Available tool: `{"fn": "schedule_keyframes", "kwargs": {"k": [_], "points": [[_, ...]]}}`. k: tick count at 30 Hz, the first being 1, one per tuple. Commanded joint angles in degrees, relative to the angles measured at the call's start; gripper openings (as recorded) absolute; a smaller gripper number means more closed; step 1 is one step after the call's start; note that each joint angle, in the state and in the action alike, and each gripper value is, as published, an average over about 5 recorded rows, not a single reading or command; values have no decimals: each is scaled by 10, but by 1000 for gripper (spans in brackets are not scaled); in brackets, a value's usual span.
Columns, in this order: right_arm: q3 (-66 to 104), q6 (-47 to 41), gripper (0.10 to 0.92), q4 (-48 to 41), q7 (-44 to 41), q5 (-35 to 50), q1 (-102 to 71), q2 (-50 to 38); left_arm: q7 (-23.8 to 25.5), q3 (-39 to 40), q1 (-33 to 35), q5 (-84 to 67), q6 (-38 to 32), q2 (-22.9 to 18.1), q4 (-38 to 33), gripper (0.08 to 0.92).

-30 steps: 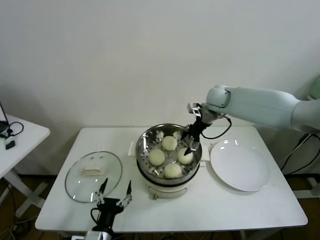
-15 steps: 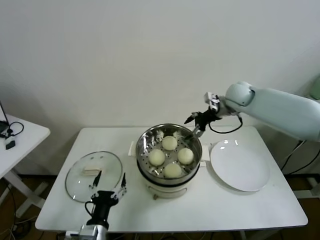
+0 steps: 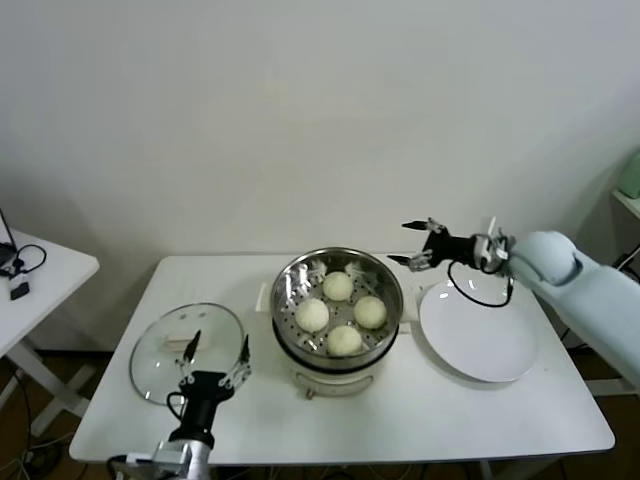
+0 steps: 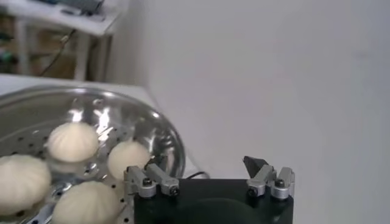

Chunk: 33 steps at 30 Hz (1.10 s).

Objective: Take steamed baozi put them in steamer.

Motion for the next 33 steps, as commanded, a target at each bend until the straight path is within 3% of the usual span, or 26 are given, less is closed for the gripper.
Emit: {"fn": "schedule_keyframes", "kwargs": {"k": [1,16,33], "points": [[597,105,823,128,121,-102,-544,109,8,-12,-5,-10,-1,-1,3,823],[685,170,823,224,140,-149,-732,346,29,-38,-4,-41,14,-3,7,823],[679,195,823,229,122,-141,-777,404,45,-60,-12,-66,21,-7,10,823]]}}
